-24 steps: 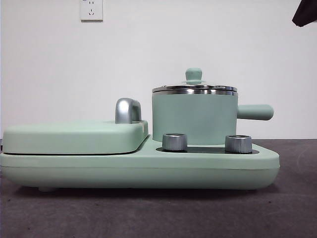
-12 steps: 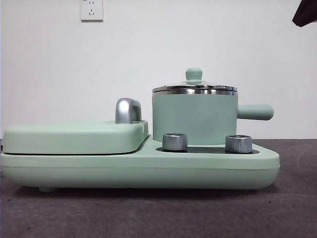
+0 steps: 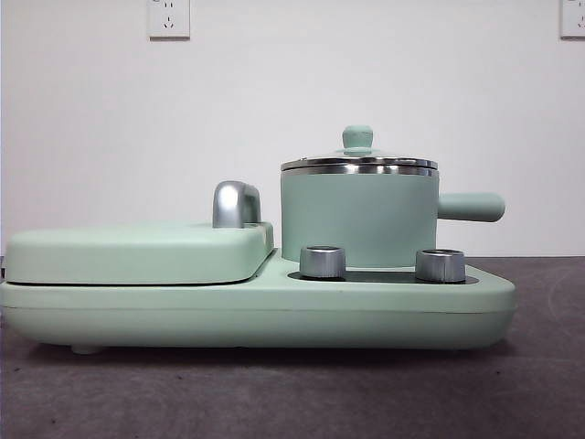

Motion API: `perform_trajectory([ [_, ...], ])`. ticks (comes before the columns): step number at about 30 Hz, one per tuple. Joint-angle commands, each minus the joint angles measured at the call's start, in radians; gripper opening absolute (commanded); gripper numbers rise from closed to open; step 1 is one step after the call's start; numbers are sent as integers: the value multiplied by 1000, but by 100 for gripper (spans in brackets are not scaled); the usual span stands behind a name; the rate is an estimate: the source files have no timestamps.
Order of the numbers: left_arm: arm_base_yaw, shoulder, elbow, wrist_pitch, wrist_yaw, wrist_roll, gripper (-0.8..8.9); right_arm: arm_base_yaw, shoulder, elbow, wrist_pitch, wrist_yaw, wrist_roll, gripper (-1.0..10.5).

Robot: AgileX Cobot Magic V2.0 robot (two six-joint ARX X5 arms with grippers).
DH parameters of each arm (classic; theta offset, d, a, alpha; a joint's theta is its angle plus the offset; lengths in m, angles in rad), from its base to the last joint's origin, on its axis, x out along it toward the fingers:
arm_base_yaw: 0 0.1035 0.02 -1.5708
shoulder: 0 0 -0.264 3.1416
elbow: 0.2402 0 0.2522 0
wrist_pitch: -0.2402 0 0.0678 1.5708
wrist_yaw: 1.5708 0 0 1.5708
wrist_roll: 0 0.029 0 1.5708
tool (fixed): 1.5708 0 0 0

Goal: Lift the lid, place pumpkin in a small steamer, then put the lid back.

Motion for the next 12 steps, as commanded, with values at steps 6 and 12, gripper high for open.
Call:
perform_trajectory([
  [6, 0, 0, -20, -6, 0, -5, 7, -209, -286, -354, 226, 0, -15, 20],
  [12, 0, 0, -20, -6, 0, -5, 7, -244, -442, -460, 236, -31, -13, 20],
])
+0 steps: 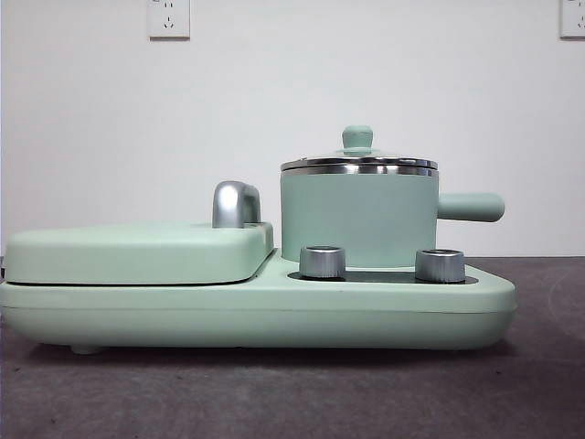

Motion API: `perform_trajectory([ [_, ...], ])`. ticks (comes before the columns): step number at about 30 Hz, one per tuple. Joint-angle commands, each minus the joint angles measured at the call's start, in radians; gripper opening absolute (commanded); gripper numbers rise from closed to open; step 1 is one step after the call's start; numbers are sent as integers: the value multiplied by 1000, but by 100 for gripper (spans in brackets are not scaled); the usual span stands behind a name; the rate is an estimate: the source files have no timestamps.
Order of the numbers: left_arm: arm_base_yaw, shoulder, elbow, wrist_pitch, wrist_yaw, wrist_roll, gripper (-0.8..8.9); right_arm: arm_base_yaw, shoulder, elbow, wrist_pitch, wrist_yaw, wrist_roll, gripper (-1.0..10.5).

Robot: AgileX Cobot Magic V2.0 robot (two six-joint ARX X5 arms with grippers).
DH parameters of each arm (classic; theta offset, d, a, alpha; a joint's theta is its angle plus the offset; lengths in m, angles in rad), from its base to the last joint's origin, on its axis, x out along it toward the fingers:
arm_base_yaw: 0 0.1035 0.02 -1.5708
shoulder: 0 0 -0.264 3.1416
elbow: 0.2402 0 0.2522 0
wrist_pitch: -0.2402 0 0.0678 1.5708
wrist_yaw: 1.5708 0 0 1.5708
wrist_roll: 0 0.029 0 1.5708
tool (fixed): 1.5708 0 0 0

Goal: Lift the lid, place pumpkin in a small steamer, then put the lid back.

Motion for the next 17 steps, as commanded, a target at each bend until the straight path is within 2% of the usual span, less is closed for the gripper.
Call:
perform_trajectory([
  [1, 0, 0, -20, -6, 0, -5, 7, -8, -38, -12, 14, -13, -5, 20],
  [17, 0, 0, -20, -6, 0, -5, 7, -13, -35, -12, 36, -18, -5, 20],
])
